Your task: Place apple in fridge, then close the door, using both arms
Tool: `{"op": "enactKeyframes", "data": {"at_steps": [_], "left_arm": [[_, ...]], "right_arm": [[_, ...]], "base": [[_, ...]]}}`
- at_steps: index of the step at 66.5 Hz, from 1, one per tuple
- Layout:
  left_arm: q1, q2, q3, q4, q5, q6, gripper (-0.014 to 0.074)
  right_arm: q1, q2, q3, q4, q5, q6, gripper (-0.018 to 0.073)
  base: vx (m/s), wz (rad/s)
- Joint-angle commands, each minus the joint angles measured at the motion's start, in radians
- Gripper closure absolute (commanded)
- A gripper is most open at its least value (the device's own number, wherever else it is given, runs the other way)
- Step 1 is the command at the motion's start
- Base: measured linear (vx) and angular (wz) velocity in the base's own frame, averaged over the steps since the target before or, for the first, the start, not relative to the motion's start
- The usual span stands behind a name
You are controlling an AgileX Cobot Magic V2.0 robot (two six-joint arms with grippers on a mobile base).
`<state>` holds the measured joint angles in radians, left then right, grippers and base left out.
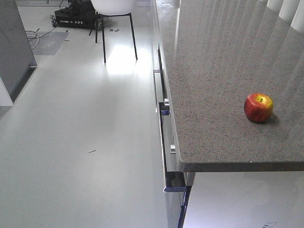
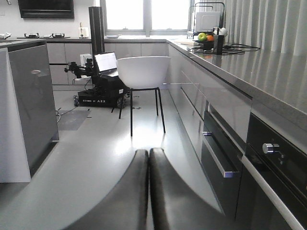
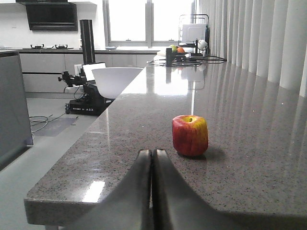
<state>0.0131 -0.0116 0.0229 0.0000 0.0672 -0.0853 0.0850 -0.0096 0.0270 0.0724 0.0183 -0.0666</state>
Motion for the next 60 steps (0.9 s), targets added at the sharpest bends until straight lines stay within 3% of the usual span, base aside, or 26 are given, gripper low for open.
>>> {"op": "enactKeyframes", "data": {"at_steps": [1, 60], "left_arm": [[-0.005, -0.016, 0.014, 0.0, -0.081, -0.005, 0.0603], [-0.005, -0.016, 0.014, 0.0, -0.081, -0.005, 0.0603]], "right_arm": [[-0.004, -0.005, 0.011, -0.003, -0.075, -0.003, 0.0563], [-0.004, -0.005, 0.011, -0.003, -0.099, -0.003, 0.0563]], "base": [[0.0, 0.0], [0.0, 0.0]]}}
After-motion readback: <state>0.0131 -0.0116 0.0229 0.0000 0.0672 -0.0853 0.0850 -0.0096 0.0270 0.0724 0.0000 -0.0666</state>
